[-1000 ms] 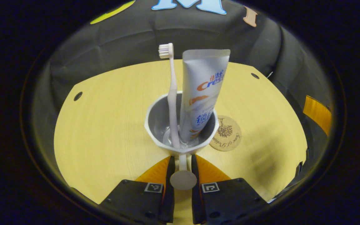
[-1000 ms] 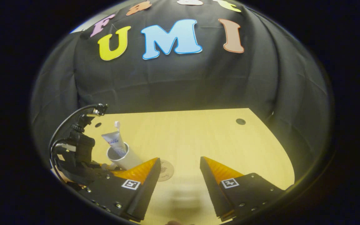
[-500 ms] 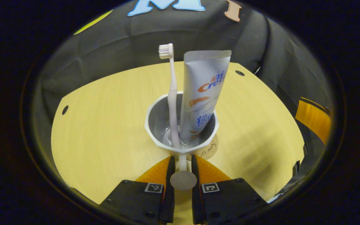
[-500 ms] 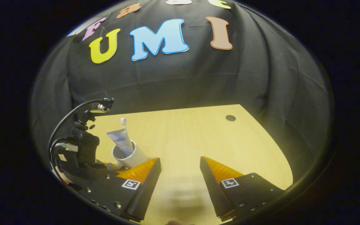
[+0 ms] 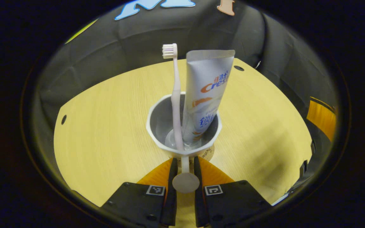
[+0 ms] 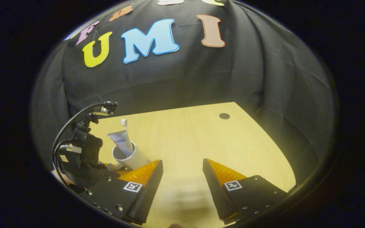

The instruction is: Put the toothbrush and toothpaste on the desktop into the cup, then pick up the cup and place it on the coaster on the desktop.

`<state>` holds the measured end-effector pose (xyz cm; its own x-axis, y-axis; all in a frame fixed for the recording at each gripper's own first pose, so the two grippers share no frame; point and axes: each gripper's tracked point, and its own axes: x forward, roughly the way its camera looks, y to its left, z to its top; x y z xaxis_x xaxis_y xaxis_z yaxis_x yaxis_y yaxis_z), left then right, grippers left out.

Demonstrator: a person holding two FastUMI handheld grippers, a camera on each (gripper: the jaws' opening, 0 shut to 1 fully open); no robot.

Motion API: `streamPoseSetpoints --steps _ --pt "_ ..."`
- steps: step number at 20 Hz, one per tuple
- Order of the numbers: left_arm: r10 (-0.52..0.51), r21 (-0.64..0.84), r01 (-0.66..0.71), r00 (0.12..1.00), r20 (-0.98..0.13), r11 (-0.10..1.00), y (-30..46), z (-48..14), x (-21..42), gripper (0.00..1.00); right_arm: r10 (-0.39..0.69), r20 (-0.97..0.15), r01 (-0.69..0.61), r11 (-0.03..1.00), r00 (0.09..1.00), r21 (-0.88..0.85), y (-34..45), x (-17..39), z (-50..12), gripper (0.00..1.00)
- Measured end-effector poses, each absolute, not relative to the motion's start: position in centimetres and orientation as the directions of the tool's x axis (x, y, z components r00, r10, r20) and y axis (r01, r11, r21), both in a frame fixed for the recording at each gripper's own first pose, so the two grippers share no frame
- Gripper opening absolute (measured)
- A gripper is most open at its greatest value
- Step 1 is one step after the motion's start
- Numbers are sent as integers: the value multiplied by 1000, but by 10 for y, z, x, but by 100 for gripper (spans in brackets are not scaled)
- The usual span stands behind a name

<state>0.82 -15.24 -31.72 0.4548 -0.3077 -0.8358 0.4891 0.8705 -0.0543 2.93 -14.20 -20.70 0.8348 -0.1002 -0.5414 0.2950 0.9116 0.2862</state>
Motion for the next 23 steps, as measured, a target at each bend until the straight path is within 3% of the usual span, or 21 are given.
streamPoseSetpoints --steps 1,2,3,4,7,9,11,12,13,23 --pt "-304 -52 487 454 -837 872 -152 -318 8 34 -98 -540 294 911 836 290 -142 30 -206 79" --pt "-297 -47 481 458 -838 875 -152 -316 7 29 -96 -538 290 912 838 289 -141 30 -206 78" --pt "-296 -45 480 461 -837 876 -152 -317 8 39 -94 -536 284 916 839 284 -140 30 -205 78" --pt "-301 -50 477 466 -832 877 -153 -315 7 40 -91 -533 276 920 841 278 -138 30 -204 78" --pt "-312 -59 464 492 -813 884 -152 -305 5 77 -79 -525 249 932 848 262 -132 31 -200 77" --pt "-329 -74 455 514 -792 888 -155 -296 2 80 -67 -514 229 938 855 259 -128 30 -195 78" --pt "-337 -80 436 554 -761 896 -150 -282 -1 99 -57 -499 208 945 865 253 -123 29 -187 77" --pt "-339 -81 424 580 -741 902 -146 -274 -1 99 -54 -490 199 947 870 250 -122 29 -184 77" --pt "-339 -80 410 611 -716 908 -141 -263 -2 92 -49 -479 188 950 877 248 -119 29 -179 78" --pt "-268 -87 254 904 -333 963 -75 -115 -25 91 -21 -282 63 988 959 141 -86 25 -107 78"
